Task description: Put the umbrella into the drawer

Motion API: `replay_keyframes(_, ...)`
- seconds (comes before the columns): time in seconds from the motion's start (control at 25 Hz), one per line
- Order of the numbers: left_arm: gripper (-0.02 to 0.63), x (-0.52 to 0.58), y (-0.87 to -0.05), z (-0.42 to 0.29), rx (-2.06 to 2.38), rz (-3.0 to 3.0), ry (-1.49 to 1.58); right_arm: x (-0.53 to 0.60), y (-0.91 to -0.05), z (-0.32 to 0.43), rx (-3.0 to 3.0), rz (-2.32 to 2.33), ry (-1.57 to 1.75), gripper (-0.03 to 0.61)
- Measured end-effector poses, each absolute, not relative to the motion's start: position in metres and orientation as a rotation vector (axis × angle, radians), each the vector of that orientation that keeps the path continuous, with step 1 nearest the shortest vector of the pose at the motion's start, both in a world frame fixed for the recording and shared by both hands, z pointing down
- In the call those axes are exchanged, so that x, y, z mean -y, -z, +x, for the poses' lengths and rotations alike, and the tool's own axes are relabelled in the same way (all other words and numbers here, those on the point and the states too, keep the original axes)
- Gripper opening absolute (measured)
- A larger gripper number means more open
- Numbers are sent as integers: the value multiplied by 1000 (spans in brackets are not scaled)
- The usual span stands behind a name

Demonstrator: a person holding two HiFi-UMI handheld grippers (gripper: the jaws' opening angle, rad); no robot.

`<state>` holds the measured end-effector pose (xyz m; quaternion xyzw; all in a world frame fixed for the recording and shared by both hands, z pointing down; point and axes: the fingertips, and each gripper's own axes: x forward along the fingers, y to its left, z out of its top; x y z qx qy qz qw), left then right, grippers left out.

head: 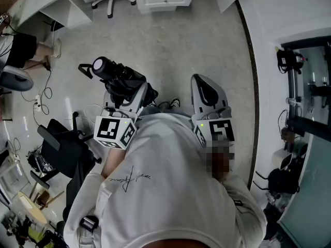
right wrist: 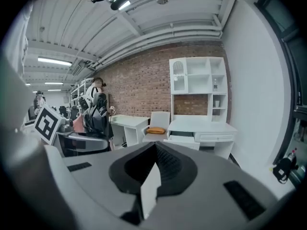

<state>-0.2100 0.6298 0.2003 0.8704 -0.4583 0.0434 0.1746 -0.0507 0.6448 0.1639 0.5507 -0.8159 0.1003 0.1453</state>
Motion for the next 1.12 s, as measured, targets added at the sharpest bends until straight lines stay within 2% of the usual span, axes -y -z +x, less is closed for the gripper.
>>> replay_keyframes(0.68,256,-608,-205,-239,1217,2488,-105,-619,-176,-77,2288,1624,-325,26)
replay_keyframes(1.12,256,-548,-195,-202,1260,2484,-88,-550,-180,-43,2351,1547,-331,26)
